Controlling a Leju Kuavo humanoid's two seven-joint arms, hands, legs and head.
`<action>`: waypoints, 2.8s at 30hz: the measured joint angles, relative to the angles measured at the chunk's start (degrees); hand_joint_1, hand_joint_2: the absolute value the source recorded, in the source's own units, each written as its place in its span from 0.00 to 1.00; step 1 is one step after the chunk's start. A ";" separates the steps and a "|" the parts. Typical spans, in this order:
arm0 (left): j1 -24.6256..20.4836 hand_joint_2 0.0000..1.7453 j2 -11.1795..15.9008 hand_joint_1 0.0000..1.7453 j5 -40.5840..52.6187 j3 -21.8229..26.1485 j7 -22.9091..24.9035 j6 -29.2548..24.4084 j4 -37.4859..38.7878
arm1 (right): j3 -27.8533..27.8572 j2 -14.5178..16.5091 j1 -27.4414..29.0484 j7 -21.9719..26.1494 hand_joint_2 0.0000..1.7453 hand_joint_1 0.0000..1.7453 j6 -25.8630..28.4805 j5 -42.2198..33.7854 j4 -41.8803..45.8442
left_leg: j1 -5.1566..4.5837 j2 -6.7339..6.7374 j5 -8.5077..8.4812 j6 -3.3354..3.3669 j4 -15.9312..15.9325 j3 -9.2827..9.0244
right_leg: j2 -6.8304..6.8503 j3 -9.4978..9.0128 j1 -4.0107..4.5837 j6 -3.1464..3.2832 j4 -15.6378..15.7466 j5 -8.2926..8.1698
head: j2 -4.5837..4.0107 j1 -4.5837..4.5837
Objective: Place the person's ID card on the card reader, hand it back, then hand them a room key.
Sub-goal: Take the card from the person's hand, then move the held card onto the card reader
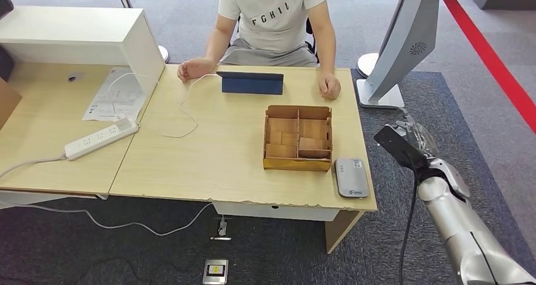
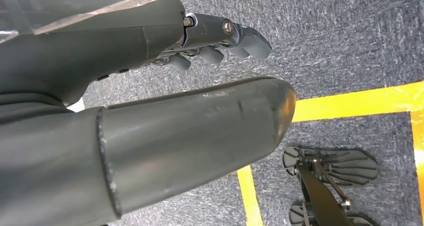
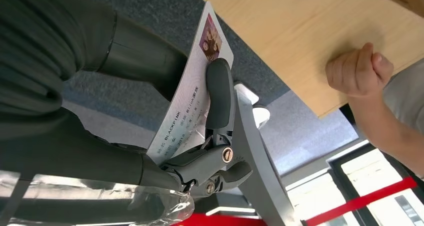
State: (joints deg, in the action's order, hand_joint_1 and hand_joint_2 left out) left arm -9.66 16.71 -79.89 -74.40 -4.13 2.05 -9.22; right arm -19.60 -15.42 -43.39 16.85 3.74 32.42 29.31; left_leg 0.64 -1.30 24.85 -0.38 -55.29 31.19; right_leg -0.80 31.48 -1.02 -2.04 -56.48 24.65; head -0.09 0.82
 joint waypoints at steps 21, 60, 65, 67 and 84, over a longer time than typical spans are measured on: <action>-0.04 0.00 -0.45 0.00 -0.74 0.11 0.74 -0.97 0.00 | -2.78 1.18 4.93 -2.94 1.00 1.00 -4.05 -4.20 11.17 | 0.00 -0.01 0.00 0.00 0.00 0.00 | 0.00 0.00 0.00 0.00 -0.01 0.00 | 0.00 0.00; -0.44 0.00 0.44 0.00 0.54 0.11 -2.17 1.74 0.00 | -5.33 -5.14 11.63 -0.57 1.00 1.00 -2.47 -8.17 2.78 | 0.00 0.01 0.01 0.02 0.00 -0.01 | 0.00 0.00 0.00 0.00 0.04 0.00 | 0.00 0.00; -0.45 0.00 0.57 0.00 0.96 0.11 -1.99 2.07 0.00 | -5.09 -5.93 11.78 -0.75 1.00 1.00 -2.46 -8.12 3.81 | 0.00 0.01 0.01 0.02 0.00 0.00 | 0.00 0.00 0.00 0.00 0.03 0.00 | 0.00 0.00; -0.45 0.00 0.60 0.00 1.07 0.11 -2.09 2.11 0.00 | -4.72 -6.19 11.69 -0.74 1.00 1.00 -2.58 -8.12 4.29 | 0.00 0.01 0.01 0.02 0.00 0.01 | 0.00 -0.01 0.00 0.00 0.03 0.00 | 0.00 0.00; -0.49 0.00 0.73 0.00 1.28 0.09 -3.97 2.60 0.00 | -4.01 -5.17 14.18 -4.16 1.00 1.00 -7.49 -7.76 19.59 | 0.00 0.00 0.01 0.01 0.00 0.00 | 0.00 -0.01 0.01 0.00 0.01 0.00 | 0.00 0.00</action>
State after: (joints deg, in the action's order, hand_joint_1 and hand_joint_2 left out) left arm -10.15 17.44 -78.61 -74.31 -8.10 4.66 -9.22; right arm -23.61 -20.59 -29.21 12.69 -3.75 24.65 48.91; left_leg 0.65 -1.30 24.86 -0.37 -55.29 31.18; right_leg -0.80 31.47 -1.01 -2.04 -56.47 24.64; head -0.09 0.83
